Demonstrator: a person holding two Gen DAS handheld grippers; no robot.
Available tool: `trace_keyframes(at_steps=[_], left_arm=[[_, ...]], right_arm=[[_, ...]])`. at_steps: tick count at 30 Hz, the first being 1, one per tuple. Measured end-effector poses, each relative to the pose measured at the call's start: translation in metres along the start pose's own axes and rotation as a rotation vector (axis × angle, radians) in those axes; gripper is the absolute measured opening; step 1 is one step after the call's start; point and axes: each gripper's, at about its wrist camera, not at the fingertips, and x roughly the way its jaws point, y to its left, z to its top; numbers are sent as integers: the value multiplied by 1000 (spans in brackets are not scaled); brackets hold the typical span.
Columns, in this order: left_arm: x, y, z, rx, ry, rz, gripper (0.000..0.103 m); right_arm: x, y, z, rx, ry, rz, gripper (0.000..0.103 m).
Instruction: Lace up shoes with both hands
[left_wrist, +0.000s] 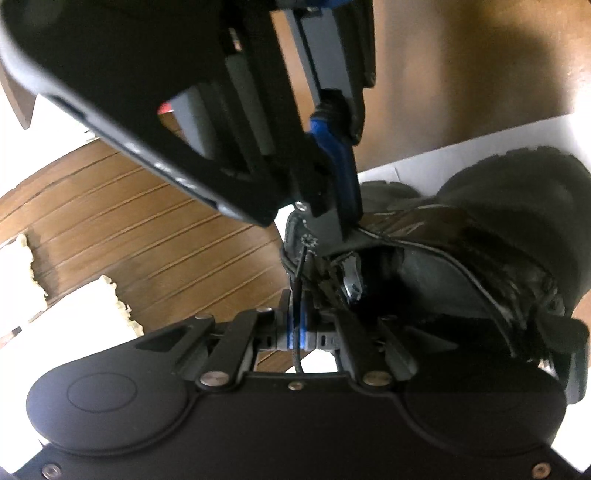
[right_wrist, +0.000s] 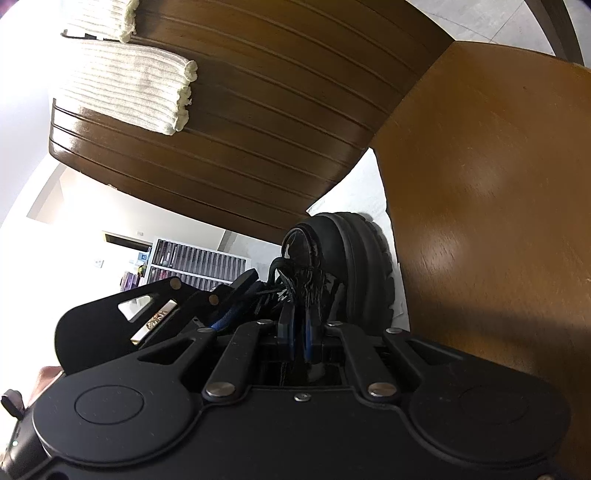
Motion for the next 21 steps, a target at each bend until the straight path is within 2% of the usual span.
trace_keyframes(at_steps=[21], left_arm=[[22, 26, 32, 74, 1, 3, 4]], right_arm=[[0, -2, 2, 11, 12, 16, 5]])
